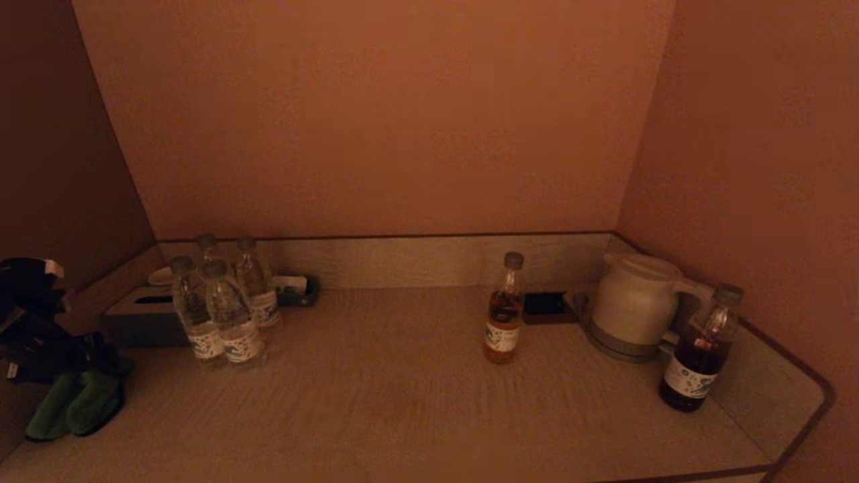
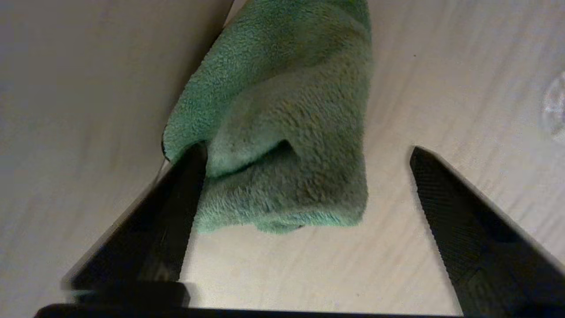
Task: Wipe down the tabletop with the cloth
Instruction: Pick up the tablecloth
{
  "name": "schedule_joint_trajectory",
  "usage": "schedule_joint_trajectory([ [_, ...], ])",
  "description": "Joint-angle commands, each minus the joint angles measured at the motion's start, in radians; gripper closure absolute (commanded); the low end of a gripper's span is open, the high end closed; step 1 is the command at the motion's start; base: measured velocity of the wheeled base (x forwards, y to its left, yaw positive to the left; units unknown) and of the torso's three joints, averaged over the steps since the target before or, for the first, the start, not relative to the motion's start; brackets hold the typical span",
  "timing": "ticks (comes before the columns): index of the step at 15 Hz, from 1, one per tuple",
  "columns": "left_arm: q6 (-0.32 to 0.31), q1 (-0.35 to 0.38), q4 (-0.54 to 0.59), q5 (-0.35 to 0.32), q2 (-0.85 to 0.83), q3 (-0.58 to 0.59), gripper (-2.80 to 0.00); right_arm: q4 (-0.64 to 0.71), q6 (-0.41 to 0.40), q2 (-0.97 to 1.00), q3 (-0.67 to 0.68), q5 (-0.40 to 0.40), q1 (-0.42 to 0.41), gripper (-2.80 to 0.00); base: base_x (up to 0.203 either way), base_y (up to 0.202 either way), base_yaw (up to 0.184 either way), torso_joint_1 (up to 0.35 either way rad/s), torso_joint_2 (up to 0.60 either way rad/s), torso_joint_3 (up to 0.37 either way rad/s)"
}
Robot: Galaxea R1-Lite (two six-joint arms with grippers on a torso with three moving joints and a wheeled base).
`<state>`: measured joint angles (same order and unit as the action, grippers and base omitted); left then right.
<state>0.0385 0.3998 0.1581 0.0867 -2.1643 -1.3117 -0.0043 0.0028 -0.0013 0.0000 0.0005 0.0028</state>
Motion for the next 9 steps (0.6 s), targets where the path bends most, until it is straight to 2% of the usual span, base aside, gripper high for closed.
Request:
schedule_joint_trajectory([
  [1,0.001,0.001,-0.015,0.003,-0.008,0.002,0.0,0.0,0.0,0.001,0.0,0.001,0.0,0.0,0.0,0.0,0.0,0.0,0.0,0.0],
  [9,0.0,0.002,-0.017,0.001,-0.026,0.016,0.0,0.0,0.0,0.001,0.0,0.001,0.0,0.0,0.0,0.0,0.0,0.0,0.0,0.0],
])
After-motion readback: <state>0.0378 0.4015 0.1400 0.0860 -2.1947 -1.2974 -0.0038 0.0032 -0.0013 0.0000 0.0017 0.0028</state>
